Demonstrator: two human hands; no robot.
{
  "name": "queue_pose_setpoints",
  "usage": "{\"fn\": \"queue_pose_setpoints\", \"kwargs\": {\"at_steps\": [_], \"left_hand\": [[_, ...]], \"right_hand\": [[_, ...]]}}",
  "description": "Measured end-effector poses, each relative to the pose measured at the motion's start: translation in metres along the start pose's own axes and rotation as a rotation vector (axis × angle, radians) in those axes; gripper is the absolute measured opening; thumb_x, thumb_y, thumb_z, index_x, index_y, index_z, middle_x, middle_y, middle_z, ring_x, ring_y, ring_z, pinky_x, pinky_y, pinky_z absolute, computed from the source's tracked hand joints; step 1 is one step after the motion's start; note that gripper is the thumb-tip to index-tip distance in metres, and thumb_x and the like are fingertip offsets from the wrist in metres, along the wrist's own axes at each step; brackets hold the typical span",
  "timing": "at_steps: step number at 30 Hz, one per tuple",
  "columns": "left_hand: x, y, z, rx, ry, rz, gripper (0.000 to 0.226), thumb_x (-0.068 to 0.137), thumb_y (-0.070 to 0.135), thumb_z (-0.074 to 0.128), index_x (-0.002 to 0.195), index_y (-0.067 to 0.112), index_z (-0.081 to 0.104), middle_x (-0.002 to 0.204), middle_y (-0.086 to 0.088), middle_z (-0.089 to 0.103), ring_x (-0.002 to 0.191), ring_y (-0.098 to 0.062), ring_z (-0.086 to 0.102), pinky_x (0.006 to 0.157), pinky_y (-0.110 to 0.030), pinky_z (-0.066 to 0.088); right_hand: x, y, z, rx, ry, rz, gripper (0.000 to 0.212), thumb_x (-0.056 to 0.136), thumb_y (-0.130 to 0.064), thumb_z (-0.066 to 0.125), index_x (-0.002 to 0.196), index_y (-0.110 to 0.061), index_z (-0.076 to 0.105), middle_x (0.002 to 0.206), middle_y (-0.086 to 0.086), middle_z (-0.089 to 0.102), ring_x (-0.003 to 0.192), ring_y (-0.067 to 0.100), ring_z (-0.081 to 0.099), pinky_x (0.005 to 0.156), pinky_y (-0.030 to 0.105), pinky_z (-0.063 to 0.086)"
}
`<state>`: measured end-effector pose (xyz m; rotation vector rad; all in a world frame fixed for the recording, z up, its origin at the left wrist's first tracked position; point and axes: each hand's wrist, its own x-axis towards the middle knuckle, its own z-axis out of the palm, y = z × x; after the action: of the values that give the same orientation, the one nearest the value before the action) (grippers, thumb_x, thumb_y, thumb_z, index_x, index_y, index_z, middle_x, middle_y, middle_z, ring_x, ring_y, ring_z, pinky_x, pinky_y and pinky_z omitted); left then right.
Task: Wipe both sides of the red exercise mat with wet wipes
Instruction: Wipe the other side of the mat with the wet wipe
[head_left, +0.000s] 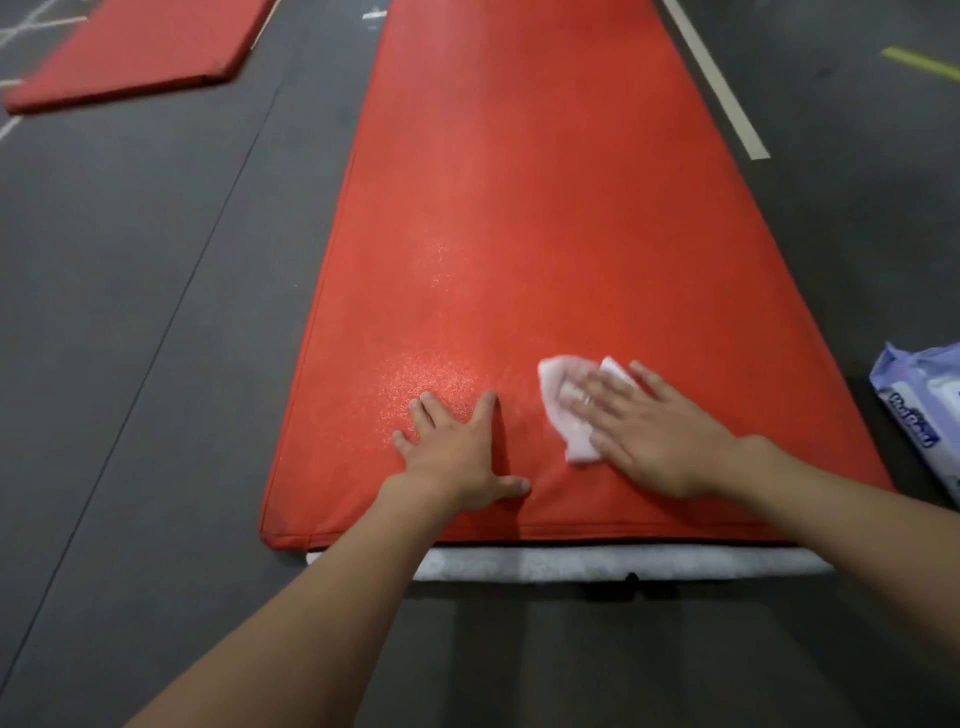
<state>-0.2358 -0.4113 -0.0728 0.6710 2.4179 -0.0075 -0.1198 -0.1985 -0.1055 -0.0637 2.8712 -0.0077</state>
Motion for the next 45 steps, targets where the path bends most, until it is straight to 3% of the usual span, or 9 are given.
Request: {"fn": "queue_pose_setpoints", "kwargs": {"at_steps": [6, 11, 17, 22, 27, 32, 36, 41, 45], "left_hand": [[0.004, 0.006, 0.002, 0.006, -0.017, -0.025, 0.116, 0.071, 0.071, 0.069, 0.151, 0.038, -0.008, 0.152, -0.037, -0.022, 0.142, -0.05, -0.021, 0.111, -0.071, 0.004], [0.004, 0.009, 0.002, 0.024, -0.028, -0.033, 0.118, 0.071, 0.071, 0.069, 0.151, 0.037, -0.012, 0.151, -0.038, -0.023, 0.142, -0.051, -0.021, 0.11, -0.073, 0.004], [0.005, 0.01, 0.003, 0.047, -0.034, -0.034, 0.117, 0.074, 0.069, 0.068, 0.151, 0.035, -0.014, 0.149, -0.039, -0.024, 0.141, -0.053, -0.023, 0.11, -0.073, 0.003], [0.008, 0.014, 0.0, 0.116, 0.038, 0.033, 0.115, 0.071, 0.065, 0.073, 0.151, 0.021, 0.003, 0.158, -0.027, -0.013, 0.147, -0.043, -0.014, 0.114, -0.066, 0.01], [0.018, 0.03, -0.002, 0.042, -0.014, 0.138, 0.126, 0.068, 0.058, 0.078, 0.154, 0.015, -0.002, 0.161, -0.017, -0.015, 0.149, -0.032, -0.014, 0.119, -0.056, 0.004], [0.016, 0.033, 0.004, 0.078, -0.004, 0.124, 0.129, 0.066, 0.066, 0.076, 0.153, 0.032, -0.013, 0.159, -0.018, -0.021, 0.147, -0.036, -0.021, 0.117, -0.06, -0.002], [0.016, 0.038, 0.003, 0.12, 0.019, 0.119, 0.125, 0.066, 0.064, 0.077, 0.153, 0.029, -0.007, 0.159, -0.021, -0.015, 0.147, -0.039, -0.014, 0.116, -0.062, 0.004], [0.013, 0.038, 0.003, 0.154, 0.013, 0.113, 0.126, 0.068, 0.066, 0.075, 0.153, 0.029, -0.01, 0.159, -0.021, -0.016, 0.147, -0.04, -0.014, 0.115, -0.062, 0.004], [0.012, 0.039, 0.0, 0.165, 0.016, 0.117, 0.124, 0.066, 0.066, 0.076, 0.152, 0.029, -0.005, 0.159, -0.021, -0.01, 0.147, -0.041, -0.008, 0.115, -0.063, 0.01]], "right_hand": [[-0.025, -0.014, 0.014, -0.024, 0.028, -0.121, 0.058, 0.103, -0.045, 0.006, 0.159, -0.027, 0.004, 0.165, 0.002, -0.002, 0.152, 0.023, -0.007, 0.121, 0.046, -0.004], [-0.004, 0.01, 0.005, 0.023, 0.003, 0.11, 0.058, 0.1, -0.047, 0.002, 0.152, -0.033, -0.021, 0.165, -0.002, -0.017, 0.148, 0.016, -0.024, 0.121, 0.046, -0.012], [-0.031, -0.001, 0.003, 0.049, -0.062, -0.067, 0.056, 0.101, -0.047, 0.0, 0.153, -0.037, -0.016, 0.164, -0.007, -0.019, 0.148, 0.012, -0.025, 0.12, 0.047, -0.014], [-0.016, -0.031, -0.018, 0.054, 0.084, 0.043, 0.065, 0.092, -0.041, 0.015, 0.137, -0.012, 0.051, 0.162, 0.011, 0.023, 0.153, 0.023, 0.004, 0.121, 0.053, -0.002], [-0.016, -0.031, 0.007, 0.193, 0.076, 0.094, 0.068, 0.098, -0.049, -0.004, 0.158, -0.016, -0.006, 0.165, 0.005, -0.012, 0.15, 0.016, -0.019, 0.122, 0.036, -0.011], [0.006, -0.009, 0.008, 0.241, 0.121, 0.286, 0.06, 0.103, -0.037, 0.012, 0.157, -0.019, -0.008, 0.166, 0.003, -0.008, 0.15, 0.017, -0.019, 0.12, 0.038, -0.016], [-0.021, -0.022, 0.017, 0.12, 0.06, -0.09, 0.061, 0.101, -0.042, 0.004, 0.158, -0.022, -0.002, 0.165, 0.002, -0.003, 0.152, 0.021, -0.01, 0.123, 0.044, -0.007], [-0.011, -0.008, 0.007, 0.105, 0.092, 0.142, 0.061, 0.101, -0.041, 0.002, 0.157, -0.021, -0.009, 0.166, 0.002, -0.008, 0.151, 0.021, -0.016, 0.122, 0.045, -0.008], [-0.033, -0.015, 0.022, 0.053, 0.089, -0.111, 0.058, 0.105, -0.039, 0.008, 0.158, -0.017, 0.001, 0.165, 0.006, 0.0, 0.152, 0.024, -0.008, 0.123, 0.046, -0.004]]}}
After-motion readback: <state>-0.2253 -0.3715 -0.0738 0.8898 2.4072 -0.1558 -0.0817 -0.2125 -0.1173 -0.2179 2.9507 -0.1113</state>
